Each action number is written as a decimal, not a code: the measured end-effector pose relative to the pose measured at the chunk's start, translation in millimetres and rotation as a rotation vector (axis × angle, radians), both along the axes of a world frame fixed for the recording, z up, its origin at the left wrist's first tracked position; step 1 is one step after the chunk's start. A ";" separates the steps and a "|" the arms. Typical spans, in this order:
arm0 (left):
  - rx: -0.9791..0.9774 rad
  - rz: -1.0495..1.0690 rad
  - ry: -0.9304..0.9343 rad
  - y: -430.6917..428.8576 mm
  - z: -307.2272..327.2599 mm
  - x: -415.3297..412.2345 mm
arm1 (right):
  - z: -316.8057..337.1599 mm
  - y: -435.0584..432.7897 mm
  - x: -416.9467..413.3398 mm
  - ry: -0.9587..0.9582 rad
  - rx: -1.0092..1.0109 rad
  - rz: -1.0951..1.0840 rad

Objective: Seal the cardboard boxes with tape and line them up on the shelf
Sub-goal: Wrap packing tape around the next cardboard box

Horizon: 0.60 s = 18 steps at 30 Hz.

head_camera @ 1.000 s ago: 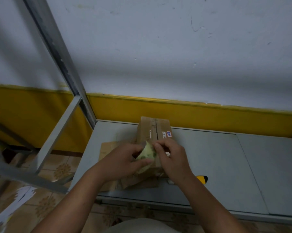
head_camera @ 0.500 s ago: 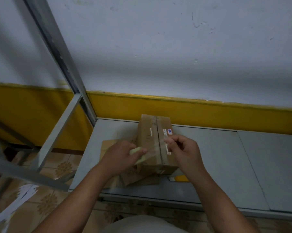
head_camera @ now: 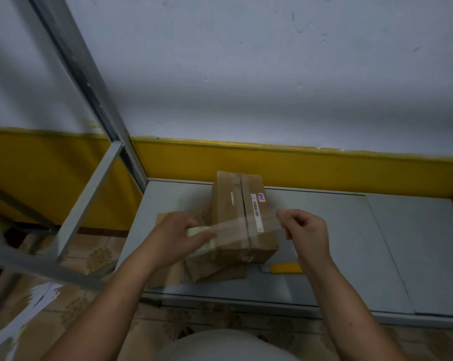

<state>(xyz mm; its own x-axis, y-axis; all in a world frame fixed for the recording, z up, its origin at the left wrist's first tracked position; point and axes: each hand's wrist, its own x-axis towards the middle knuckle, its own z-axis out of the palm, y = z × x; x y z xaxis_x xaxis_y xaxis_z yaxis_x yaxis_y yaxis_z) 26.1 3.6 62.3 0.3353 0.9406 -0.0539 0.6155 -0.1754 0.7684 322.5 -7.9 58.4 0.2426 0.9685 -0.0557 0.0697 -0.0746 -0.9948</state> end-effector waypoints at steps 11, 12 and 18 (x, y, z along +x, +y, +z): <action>-0.341 -0.071 -0.105 9.4 -3.9 -11.5 | -48.3 -11.7 21.3 -0.054 -0.160 -0.059; -0.358 -0.066 -0.160 7.7 -6.2 -12.8 | -50.1 -11.7 20.8 -0.037 -0.172 -0.051; -0.362 -0.028 0.032 12.8 -18.2 -19.6 | -69.7 -11.7 30.1 -0.041 -0.216 -0.084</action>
